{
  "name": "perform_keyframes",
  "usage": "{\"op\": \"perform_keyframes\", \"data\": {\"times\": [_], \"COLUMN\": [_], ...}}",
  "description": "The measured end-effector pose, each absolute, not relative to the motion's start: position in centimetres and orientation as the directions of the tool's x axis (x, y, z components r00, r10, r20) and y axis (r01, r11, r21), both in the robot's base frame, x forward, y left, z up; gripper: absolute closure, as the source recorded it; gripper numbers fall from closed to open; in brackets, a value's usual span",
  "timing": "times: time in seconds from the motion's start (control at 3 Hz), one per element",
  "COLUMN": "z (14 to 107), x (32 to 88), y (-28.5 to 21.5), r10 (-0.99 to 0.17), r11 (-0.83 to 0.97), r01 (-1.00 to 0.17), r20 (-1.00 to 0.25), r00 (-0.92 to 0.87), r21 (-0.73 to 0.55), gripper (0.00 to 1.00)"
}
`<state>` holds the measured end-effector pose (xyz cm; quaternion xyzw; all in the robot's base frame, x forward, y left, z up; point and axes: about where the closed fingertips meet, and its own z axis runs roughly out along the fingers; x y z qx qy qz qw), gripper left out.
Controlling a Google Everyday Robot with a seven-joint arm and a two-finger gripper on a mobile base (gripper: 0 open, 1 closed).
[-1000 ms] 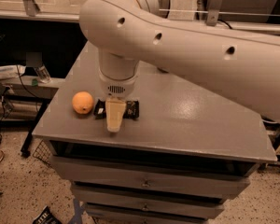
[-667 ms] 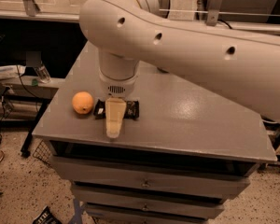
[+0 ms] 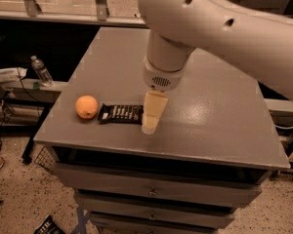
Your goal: Move rxbar chocolate near orange
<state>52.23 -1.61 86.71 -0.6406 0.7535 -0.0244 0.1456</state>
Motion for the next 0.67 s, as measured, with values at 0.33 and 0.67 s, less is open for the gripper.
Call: {"op": "perform_keyframes", "data": {"times": [0.33, 0.67], "z": [87.6, 88.3], "x": [52.5, 52.4], "y": [-8.1, -15.9], "r10": [-0.95, -0.895], "r11": [0.281, 0.432], "r01": [-0.934, -0.874], "r20": [-0.204, -0.224], "r00": [-0.237, -0.385], "r21": [-0.221, -0.224], "gripper": [0.0, 0.0]}}
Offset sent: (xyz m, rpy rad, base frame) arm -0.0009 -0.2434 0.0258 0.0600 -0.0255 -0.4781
